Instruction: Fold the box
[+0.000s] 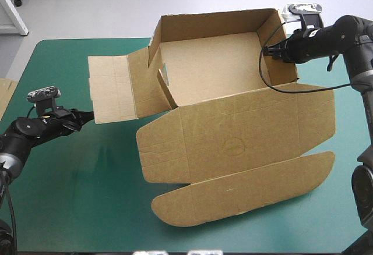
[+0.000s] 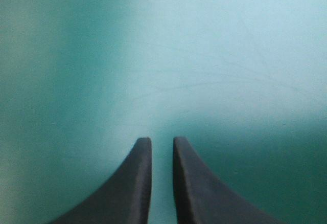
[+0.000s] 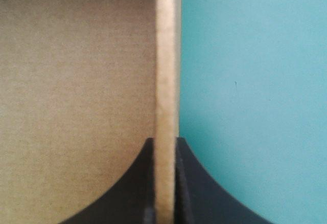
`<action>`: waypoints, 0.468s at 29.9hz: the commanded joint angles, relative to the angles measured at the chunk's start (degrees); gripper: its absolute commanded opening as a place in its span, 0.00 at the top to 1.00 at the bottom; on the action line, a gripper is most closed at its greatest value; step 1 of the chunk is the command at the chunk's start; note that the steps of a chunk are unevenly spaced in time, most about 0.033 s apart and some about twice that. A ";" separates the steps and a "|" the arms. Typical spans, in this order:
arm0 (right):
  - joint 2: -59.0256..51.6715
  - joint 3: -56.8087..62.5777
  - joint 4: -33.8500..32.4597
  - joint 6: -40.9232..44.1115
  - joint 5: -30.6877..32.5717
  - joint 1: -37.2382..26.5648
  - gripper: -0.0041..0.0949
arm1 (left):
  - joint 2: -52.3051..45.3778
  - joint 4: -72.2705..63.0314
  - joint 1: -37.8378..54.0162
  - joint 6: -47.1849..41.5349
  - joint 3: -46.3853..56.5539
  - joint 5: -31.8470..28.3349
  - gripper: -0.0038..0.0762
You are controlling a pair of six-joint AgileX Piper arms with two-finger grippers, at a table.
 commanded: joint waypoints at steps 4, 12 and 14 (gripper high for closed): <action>-3.93 -1.73 4.64 -0.21 -0.82 -0.60 0.96 | 3.43 -28.56 -0.15 22.57 -1.33 7.37 0.94; -3.93 -1.73 4.64 -0.37 -0.36 -0.60 0.96 | 7.31 -44.29 -0.15 33.61 -1.33 24.27 0.94; -3.81 -1.73 4.64 -0.37 -0.36 -0.60 0.96 | 7.31 -46.10 -0.15 33.86 -1.57 28.27 0.94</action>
